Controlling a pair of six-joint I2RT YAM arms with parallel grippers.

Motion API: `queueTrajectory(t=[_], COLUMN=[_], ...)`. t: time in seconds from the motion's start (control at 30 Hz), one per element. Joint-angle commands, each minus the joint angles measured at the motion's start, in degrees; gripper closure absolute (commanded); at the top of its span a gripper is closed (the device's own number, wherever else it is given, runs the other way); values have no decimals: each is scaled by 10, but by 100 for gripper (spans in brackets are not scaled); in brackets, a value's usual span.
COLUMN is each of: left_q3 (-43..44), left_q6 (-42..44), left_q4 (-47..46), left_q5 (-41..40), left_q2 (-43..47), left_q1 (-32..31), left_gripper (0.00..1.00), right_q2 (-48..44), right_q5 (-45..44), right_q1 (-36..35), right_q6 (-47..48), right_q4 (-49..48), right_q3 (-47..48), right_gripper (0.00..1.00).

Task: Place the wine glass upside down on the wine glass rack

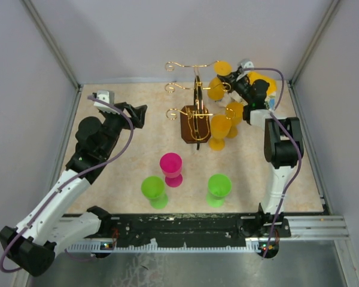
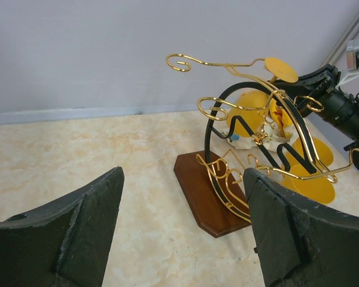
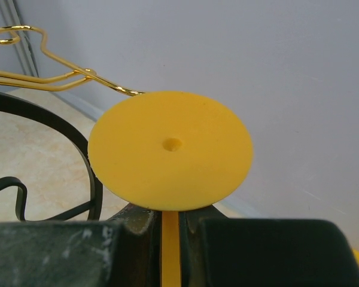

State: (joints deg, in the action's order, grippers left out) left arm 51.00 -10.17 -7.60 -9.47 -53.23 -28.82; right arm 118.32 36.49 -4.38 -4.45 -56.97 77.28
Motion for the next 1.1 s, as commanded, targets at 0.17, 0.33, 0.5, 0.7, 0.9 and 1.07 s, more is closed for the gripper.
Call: queueTrajectory(t=[0.17, 0.33, 0.5, 0.7, 0.9, 1.07], left_q3=[22, 35, 42, 46, 47, 47], left_q6=[8, 4, 0, 2, 10, 11], left_q4=[-5, 2, -3, -5, -1, -2], left_q5=[5, 21, 33, 32, 25, 24], left_q2=[-11, -31, -47, -52, -53, -55], left_q1=[3, 4, 5, 5, 6, 7], left_gripper=[13, 13, 13, 13, 13, 13], right_q2=[-7, 19, 33, 55, 76, 95], right_q5=[4, 79, 138, 182, 194, 201], right_q1=[-5, 32, 42, 41, 42, 43], right_q6=[-1, -109, -126, -128, -141, -144], right_q4=[-61, -162, -175, -162, -172, -159], right_q3=[1, 7, 27, 62, 91, 124], right_gripper=[100, 100, 100, 100, 100, 100])
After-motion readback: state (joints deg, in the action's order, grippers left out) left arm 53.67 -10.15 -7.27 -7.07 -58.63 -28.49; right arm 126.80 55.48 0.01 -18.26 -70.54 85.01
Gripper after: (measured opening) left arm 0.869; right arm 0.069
